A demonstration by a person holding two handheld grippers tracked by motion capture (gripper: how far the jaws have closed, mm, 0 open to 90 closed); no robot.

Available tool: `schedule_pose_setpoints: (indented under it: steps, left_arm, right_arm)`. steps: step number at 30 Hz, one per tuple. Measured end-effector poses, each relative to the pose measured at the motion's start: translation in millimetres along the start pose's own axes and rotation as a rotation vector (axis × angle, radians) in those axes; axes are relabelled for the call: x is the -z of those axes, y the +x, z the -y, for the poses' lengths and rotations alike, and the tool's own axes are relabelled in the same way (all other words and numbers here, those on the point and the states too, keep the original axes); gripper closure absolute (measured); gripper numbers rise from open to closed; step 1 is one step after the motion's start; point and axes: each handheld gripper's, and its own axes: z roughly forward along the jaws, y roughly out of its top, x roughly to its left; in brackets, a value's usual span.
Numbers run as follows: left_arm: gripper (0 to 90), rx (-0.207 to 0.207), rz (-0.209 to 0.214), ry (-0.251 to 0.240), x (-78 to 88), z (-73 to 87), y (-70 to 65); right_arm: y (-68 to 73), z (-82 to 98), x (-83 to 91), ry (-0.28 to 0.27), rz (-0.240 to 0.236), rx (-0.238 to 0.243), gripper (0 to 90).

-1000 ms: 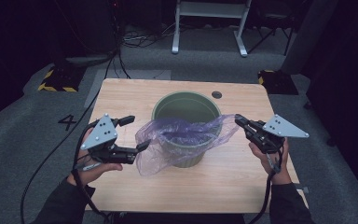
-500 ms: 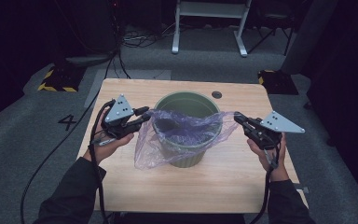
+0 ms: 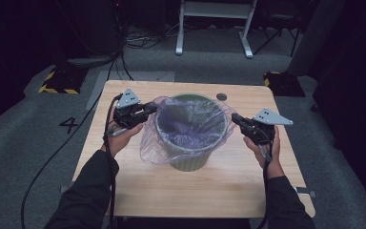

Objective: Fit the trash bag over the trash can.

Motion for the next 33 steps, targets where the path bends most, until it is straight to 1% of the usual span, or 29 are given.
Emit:
schedule_pose_setpoints:
  steps: [3, 6, 7, 10, 14, 16, 19, 23, 27, 29, 31, 33]
  left_arm:
    - [80.1, 0.022, -0.006, 0.015, -8.4, 3.4, 6.7]
    - [81.1, 0.034, -0.010, 0.040, -18.0, 7.5, 12.2]
    - [81.1, 0.049, -0.008, 0.042, -21.4, 9.4, 13.7]
    - [81.9, 0.068, -0.011, 0.059, -30.3, 14.6, 18.1]
    - [81.8, 0.102, -0.013, 0.076, -40.0, 21.9, 25.2]
    - [81.5, 0.125, -0.005, 0.087, -44.1, 25.7, 28.6]
    - [80.2, 0.155, 0.002, 0.115, -50.1, 31.5, 32.6]
    - [79.8, 0.184, 0.014, 0.151, -57.2, 39.4, 36.0]
    - [79.6, 0.191, 0.034, 0.170, -60.8, 45.5, 35.7]
    - [79.0, 0.181, 0.035, 0.188, -61.1, 48.6, 34.5]
    - [77.7, 0.177, 0.039, 0.206, -60.4, 52.6, 34.1]
    - [76.6, 0.164, 0.041, 0.214, -57.6, 56.5, 33.2]
  right_arm:
    - [-3.4, 1.7, -8.6, 0.022, -0.003, -0.015, 88.4]
    - [-6.0, 3.3, -16.8, 0.042, -0.005, -0.030, 88.4]
    - [-6.5, 4.0, -19.1, 0.051, -0.006, -0.034, 88.4]
    - [-8.0, 5.9, -25.3, 0.068, 0.002, -0.036, 88.4]
    - [-11.5, 6.8, -35.0, 0.094, -0.002, -0.062, 88.4]
    - [-12.3, 7.6, -40.1, 0.116, -0.001, -0.068, 88.4]
    - [-13.7, 11.0, -46.4, 0.144, -0.013, -0.089, 88.3]
    - [-14.6, 16.4, -53.5, 0.187, -0.029, -0.111, 87.9]
    - [-14.1, 21.5, -57.5, 0.199, -0.030, -0.115, 88.1]
    - [-13.5, 23.8, -57.3, 0.199, -0.032, -0.115, 88.4]
    - [-13.0, 26.6, -56.6, 0.212, -0.042, -0.122, 88.3]
    - [-13.1, 30.0, -54.9, 0.220, -0.042, -0.112, 88.2]
